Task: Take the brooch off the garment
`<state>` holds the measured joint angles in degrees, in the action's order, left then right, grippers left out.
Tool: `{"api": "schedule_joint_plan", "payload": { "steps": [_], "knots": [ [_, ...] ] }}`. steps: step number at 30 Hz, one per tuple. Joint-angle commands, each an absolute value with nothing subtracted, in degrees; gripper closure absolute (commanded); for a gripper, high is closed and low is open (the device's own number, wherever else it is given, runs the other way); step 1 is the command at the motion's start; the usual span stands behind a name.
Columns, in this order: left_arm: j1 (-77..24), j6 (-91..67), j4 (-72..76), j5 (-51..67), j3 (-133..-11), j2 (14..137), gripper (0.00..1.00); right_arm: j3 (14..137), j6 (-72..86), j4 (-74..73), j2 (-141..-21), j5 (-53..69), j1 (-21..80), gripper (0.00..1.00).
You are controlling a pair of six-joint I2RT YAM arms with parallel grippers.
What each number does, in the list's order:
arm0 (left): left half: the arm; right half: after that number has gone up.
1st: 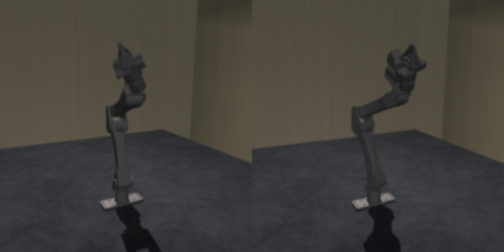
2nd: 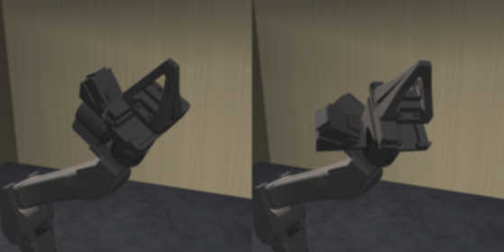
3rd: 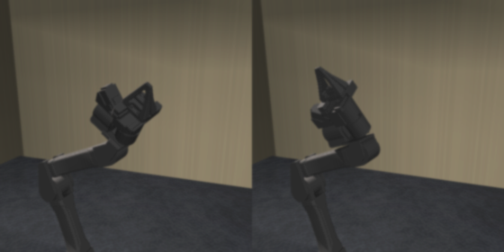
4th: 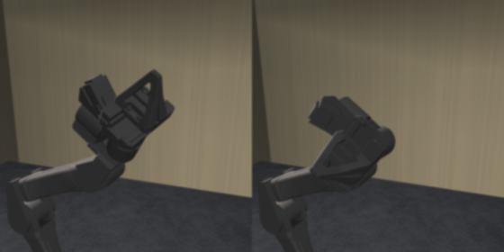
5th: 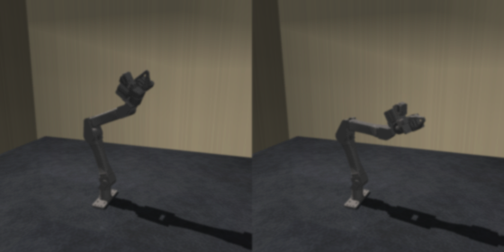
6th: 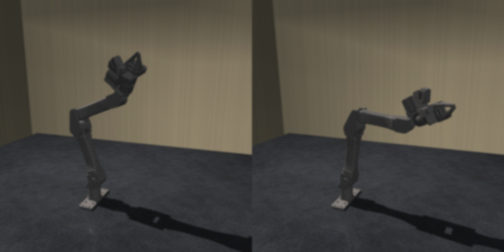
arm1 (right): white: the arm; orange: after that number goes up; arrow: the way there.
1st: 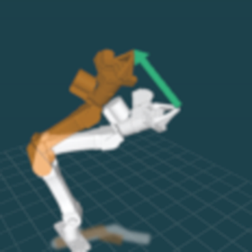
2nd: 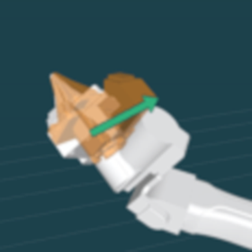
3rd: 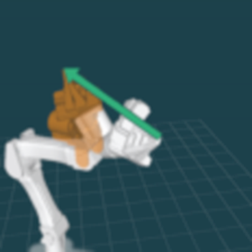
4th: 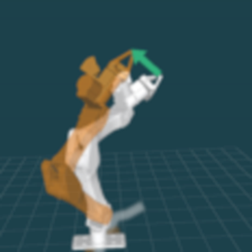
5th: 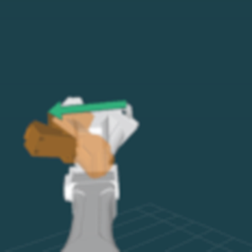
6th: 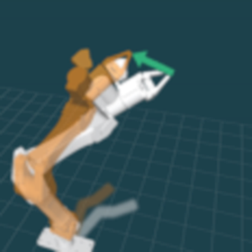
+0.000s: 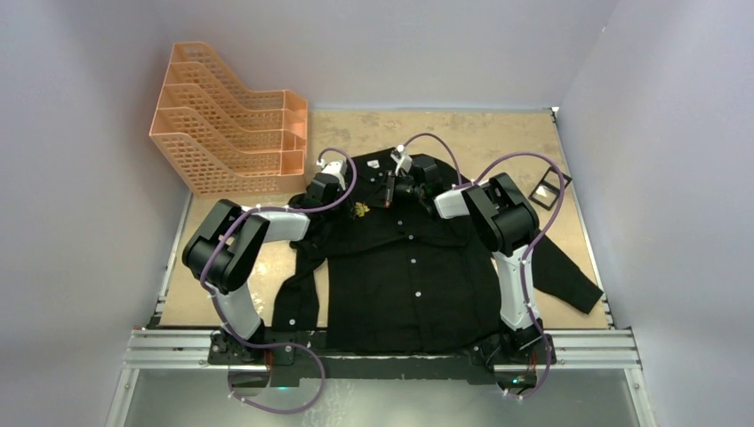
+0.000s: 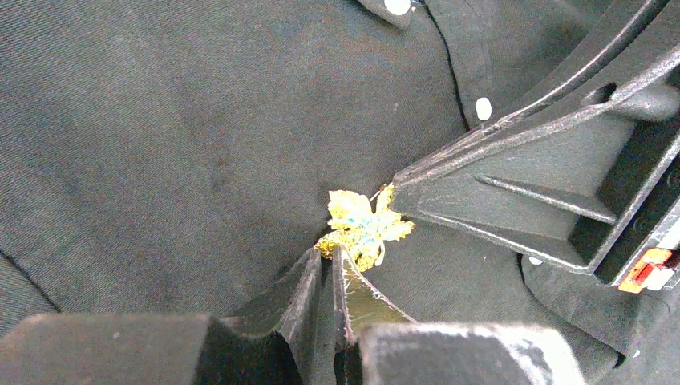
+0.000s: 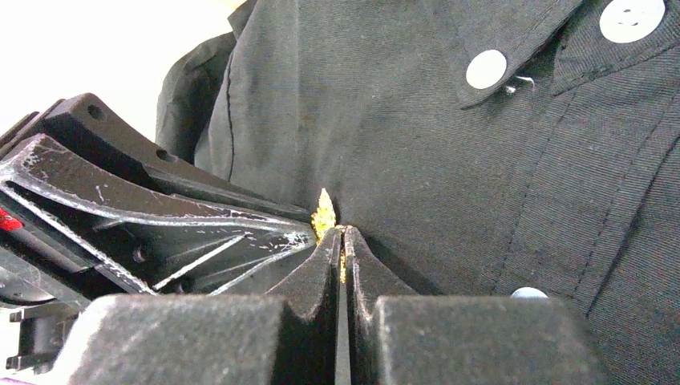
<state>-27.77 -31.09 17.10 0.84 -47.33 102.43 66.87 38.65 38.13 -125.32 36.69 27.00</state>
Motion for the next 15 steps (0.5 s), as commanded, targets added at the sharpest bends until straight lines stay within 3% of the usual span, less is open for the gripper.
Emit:
{"api": "schedule_joint_plan", "payload": {
  "steps": [1,7,15],
  "knots": [
    [-27.43,-31.64,16.46,0.23,-46.08,102.0,0.91,67.35,39.43,39.88,-125.15,39.7,27.47,0.97],
    [-27.43,-31.47,16.23,0.15,-44.94,100.55,0.82,67.24,40.29,39.58,-125.17,39.65,27.31,1.0],
    [-27.43,-30.92,15.35,-1.33,-42.91,98.76,0.81,66.25,41.76,40.82,-125.41,39.53,26.25,1.0]
  ]
}}
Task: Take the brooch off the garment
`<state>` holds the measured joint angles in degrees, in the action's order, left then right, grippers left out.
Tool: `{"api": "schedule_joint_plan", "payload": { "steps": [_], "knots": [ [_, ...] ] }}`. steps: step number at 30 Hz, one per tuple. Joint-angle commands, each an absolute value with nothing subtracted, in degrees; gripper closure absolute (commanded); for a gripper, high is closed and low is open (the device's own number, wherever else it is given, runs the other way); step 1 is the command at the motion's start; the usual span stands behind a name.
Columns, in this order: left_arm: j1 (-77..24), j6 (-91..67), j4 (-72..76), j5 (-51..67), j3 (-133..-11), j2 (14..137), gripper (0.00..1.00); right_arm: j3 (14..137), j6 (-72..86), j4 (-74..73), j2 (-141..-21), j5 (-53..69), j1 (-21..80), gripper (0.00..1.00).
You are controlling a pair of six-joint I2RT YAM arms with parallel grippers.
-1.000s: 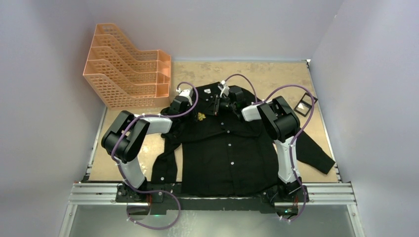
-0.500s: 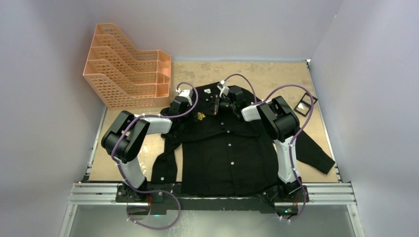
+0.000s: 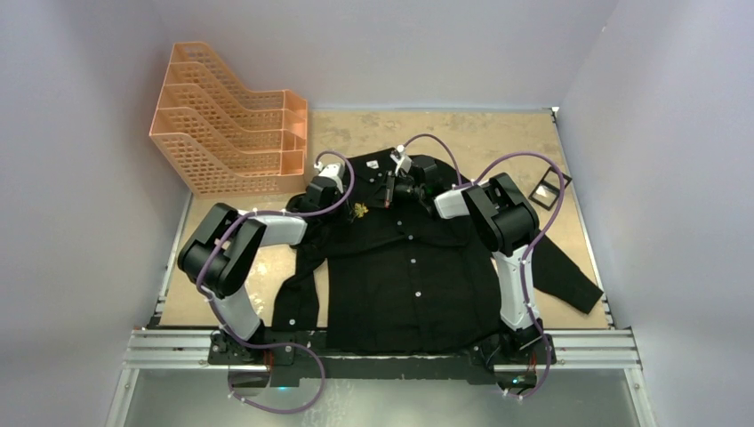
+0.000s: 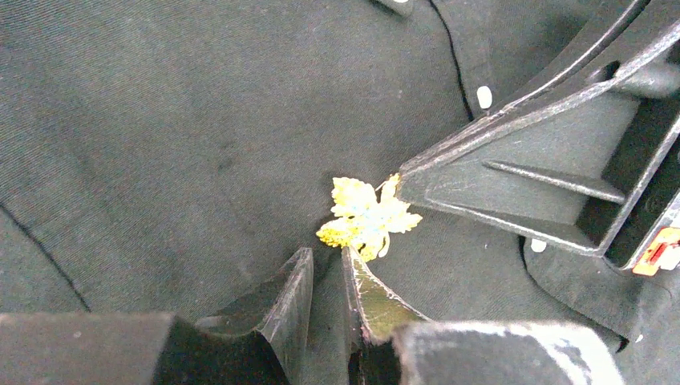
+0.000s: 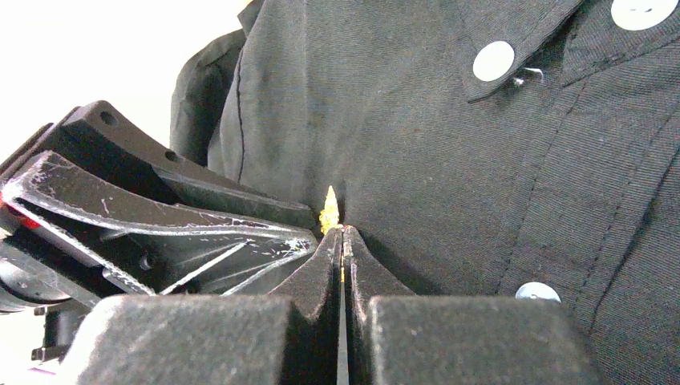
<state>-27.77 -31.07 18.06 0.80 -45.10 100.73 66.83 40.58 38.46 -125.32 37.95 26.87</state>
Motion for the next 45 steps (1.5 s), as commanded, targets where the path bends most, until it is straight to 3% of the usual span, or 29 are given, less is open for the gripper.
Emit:
{"api": "schedule_joint_plan", "payload": {
  "steps": [1,16,25,38,45],
  "knots": [
    [-27.42,-30.74,15.13,-1.74,-42.71,98.49,0.81,66.12,42.11,40.99,-125.49,39.59,26.06,1.0],
    [-27.5,-28.64,9.55,-6.9,-42.54,96.59,0.81,66.15,43.08,39.28,-126.15,39.48,25.18,1.0],
    [-32.16,-25.93,3.2,-14.87,-46.18,92.4,0.57,66.17,43.12,37.95,-125.99,39.41,25.09,1.0],
    [-37.61,-21.95,2.71,-17.49,-52.15,94.08,0.52,65.02,42.48,36.68,-124.1,39.13,25.15,0.94],
    [-38.64,-20.71,1.34,-18.82,-54.22,94.54,0.47,64.31,41.53,35.77,-121.94,38.06,24.96,0.84]
  ]
}}
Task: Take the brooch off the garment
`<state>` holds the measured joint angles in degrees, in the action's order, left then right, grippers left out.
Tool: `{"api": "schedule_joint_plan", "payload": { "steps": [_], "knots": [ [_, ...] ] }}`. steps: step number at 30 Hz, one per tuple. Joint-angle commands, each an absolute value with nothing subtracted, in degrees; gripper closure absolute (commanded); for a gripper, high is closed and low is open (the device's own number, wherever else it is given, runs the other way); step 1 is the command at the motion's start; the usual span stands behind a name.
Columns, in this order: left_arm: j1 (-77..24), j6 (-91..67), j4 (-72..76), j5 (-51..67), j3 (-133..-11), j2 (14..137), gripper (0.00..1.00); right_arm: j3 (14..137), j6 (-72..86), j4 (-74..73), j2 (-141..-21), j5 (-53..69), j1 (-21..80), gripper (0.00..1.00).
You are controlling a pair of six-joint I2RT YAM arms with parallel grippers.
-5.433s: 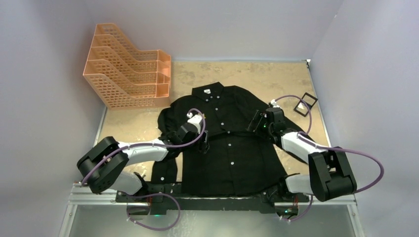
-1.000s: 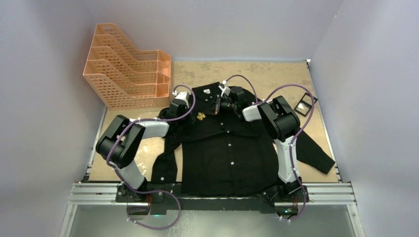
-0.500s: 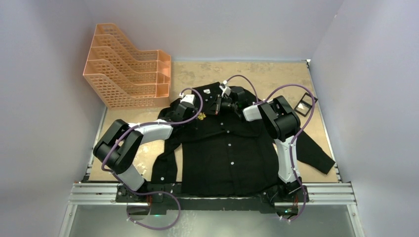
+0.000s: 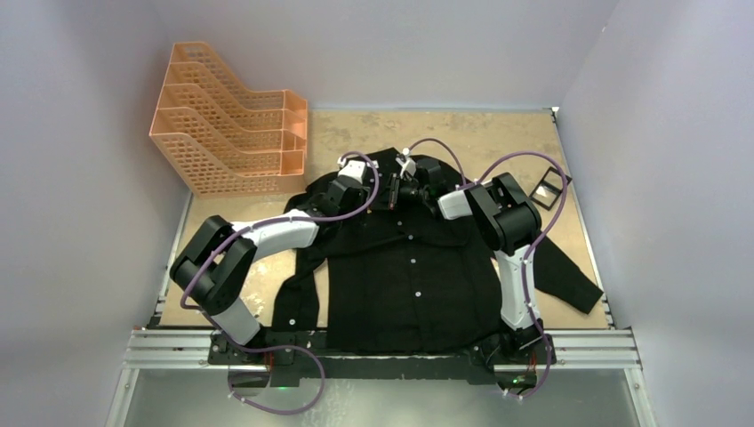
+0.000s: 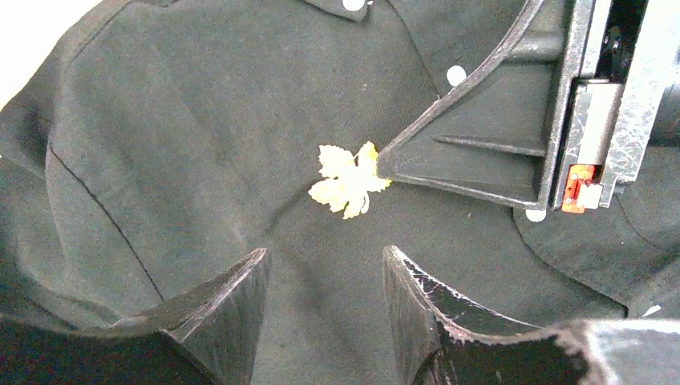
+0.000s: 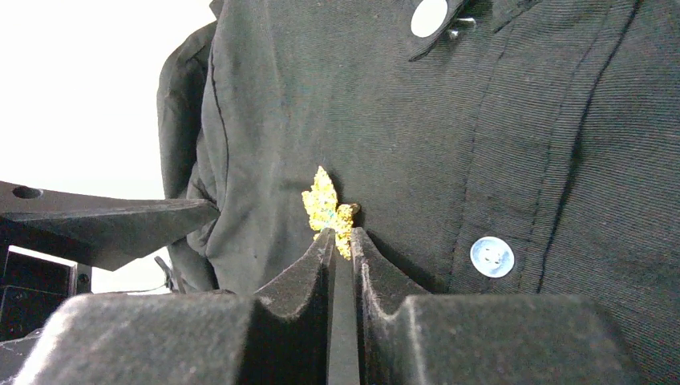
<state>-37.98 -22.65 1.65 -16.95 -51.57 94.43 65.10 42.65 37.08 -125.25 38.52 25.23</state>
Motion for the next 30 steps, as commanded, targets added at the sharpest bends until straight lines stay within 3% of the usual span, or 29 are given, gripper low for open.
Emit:
{"api": "schedule_joint_plan", "payload": {
  "steps": [1,6,13,24,30],
  "knots": [
    [-38.91,-20.68,1.26,-19.07,-54.45,94.94,0.47,63.94,41.45,35.67,-121.46,37.79,24.77,0.81],
    [-41.12,-18.98,-2.17,-22.45,-57.79,97.68,0.45,61.85,40.62,35.49,-118.34,36.4,23.23,0.73],
    [-41.61,-15.47,-3.65,-22.07,-62.14,101.87,0.44,60.65,38.97,34.14,-115.99,34.1,22.53,0.72],
    [-35.84,-19.99,1.2,-6.63,-61.9,103.9,0.5,60.12,39.12,37.17,-116.42,34.28,22.5,0.72],
    [-35.38,-19.96,1.4,-5.09,-63.0,104.84,0.51,60.2,39.13,37.82,-116.79,35.01,22.54,0.71]
  ]
}}
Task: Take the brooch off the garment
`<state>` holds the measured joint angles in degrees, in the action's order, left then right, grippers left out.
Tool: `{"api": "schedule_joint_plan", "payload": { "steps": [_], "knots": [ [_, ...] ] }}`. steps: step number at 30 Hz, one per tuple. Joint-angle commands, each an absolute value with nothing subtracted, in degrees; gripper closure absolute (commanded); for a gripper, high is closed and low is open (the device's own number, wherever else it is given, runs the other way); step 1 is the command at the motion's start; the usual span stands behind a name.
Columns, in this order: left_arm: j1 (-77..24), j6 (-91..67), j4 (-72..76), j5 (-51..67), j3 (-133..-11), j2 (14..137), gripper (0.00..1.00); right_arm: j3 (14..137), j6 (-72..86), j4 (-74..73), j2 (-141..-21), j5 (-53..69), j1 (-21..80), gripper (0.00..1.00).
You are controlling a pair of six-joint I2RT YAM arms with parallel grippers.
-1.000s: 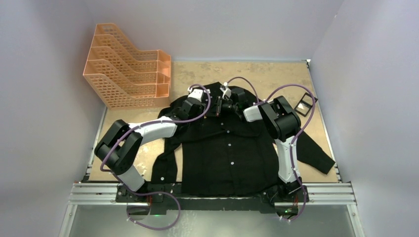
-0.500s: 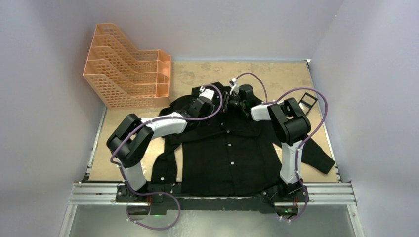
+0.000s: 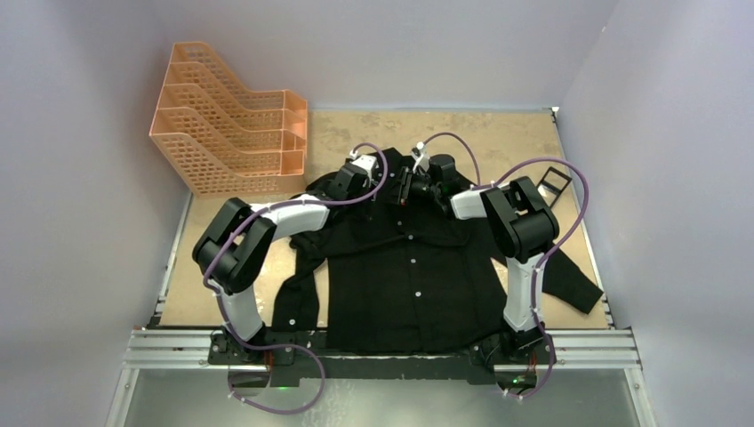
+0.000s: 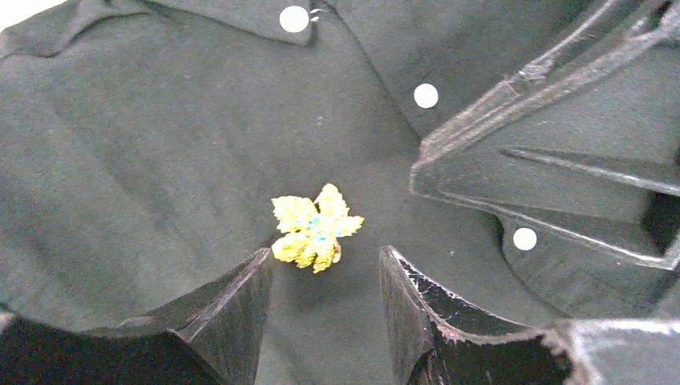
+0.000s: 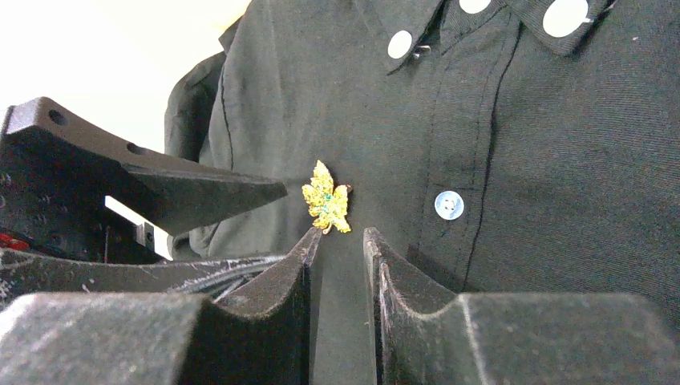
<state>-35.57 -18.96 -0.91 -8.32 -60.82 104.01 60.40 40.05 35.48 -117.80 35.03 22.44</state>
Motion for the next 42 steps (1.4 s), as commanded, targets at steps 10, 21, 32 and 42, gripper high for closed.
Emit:
{"api": "schedule_joint_plan", "payload": {
  "steps": [10,21,32,42],
  "knots": [
    [-33.21,-21.95,2.59,-1.77,-62.47,106.47,0.52,60.29,39.93,39.37,-117.54,36.23,22.59,0.71],
    [-30.39,-24.51,5.95,3.77,-60.48,107.07,0.52,60.64,41.07,41.45,-119.01,38.71,22.99,0.71],
    [-28.11,-26.89,8.3,6.75,-57.76,106.59,0.54,61.65,42.93,43.18,-121.93,40.84,23.63,0.71],
    [-27.42,-28.19,10.16,9.46,-56.61,106.49,0.54,61.92,45.44,46.58,-123.43,42.95,24.26,0.72]
  ]
}}
